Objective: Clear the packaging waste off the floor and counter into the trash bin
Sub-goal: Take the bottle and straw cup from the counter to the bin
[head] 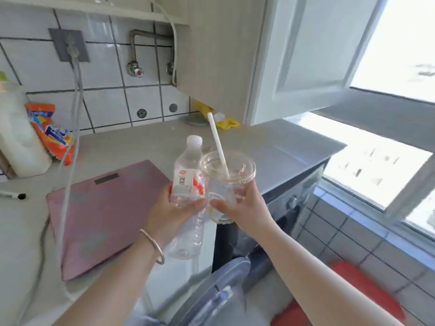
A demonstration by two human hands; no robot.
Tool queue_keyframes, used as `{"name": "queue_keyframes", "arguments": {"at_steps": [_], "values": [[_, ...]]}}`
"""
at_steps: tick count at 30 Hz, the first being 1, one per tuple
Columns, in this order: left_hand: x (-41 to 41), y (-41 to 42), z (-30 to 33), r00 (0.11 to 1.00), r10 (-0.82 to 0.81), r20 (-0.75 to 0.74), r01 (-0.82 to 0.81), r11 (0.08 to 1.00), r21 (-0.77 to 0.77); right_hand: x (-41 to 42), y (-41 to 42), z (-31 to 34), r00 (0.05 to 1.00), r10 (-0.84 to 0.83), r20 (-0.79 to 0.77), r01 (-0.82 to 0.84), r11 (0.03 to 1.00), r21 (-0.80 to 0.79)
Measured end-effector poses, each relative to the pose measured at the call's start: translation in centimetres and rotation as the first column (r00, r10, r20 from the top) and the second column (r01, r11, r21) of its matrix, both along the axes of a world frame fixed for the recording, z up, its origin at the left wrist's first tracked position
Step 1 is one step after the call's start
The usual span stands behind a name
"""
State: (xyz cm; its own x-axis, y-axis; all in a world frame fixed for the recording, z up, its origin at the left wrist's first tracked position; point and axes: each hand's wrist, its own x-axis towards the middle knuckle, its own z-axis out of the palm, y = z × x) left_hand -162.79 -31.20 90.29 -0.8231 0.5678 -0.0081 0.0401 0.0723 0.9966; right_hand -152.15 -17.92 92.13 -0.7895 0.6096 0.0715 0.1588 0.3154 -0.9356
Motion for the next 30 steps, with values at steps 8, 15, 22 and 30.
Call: {"name": "queue_keyframes", "arguments": {"at_steps": [8, 15, 22, 30], "values": [[10.9, 7.1, -2.7, 0.891, -0.454, -0.032, 0.453, 0.891, -0.017, 16.8, 1.6, -1.3, 0.951, -0.308, 0.019, 0.308, 0.948, -0.084], [26.0, 12.8, -5.6, 0.706, -0.704, 0.084, 0.707, 0.691, -0.152, 35.2, 1.8, -3.9, 0.822, -0.559, 0.102, 0.569, 0.814, -0.122], [43.5, 15.6, -8.5, 0.492, -0.837, 0.238, 0.87, 0.475, -0.129, 52.0, 1.2, -9.0, 0.642, -0.74, 0.202, 0.767, 0.623, -0.153], [56.7, 20.5, -16.6, 0.284, -0.88, 0.382, 0.949, 0.202, -0.241, 63.7, 0.3, -17.3, 0.411, -0.865, 0.289, 0.885, 0.301, -0.356]]}}
